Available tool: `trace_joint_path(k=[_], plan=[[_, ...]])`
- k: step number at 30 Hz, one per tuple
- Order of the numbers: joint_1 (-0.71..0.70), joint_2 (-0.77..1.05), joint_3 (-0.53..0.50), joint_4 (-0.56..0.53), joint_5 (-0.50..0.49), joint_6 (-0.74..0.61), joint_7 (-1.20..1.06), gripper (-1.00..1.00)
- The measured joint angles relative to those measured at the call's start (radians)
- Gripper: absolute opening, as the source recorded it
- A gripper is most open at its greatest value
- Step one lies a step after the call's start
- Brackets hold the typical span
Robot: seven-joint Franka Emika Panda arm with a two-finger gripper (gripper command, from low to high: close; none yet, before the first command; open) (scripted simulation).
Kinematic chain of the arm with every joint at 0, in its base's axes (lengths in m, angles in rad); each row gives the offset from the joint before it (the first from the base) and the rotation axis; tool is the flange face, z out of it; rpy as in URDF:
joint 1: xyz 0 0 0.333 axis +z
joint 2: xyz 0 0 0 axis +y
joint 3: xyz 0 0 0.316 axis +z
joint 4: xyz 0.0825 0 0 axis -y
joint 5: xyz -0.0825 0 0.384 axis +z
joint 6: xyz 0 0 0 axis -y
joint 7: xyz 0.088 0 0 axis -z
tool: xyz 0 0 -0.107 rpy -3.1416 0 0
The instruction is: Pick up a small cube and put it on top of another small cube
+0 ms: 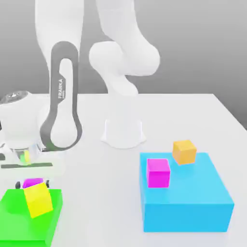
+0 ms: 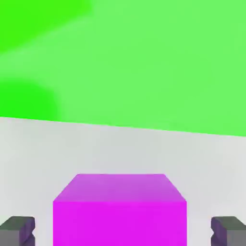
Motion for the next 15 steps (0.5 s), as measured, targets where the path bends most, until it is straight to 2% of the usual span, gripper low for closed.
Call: trace_joint_path(k=[3,5,13,15], plan=[[-0.009,0.007,0.011,0.002,0.007,0.003,-0.006,-1.0],[0.02,-0.017,-0.025,-0.005,-0.022,-0.013,0.017,-1.0],[0.17,-0.21,-0.231,-0.058,-0.287,-0.143,0.225,-1.0],[0.183,-0.244,-0.216,-0.017,-0.244,-0.206,0.278,-1.0]])
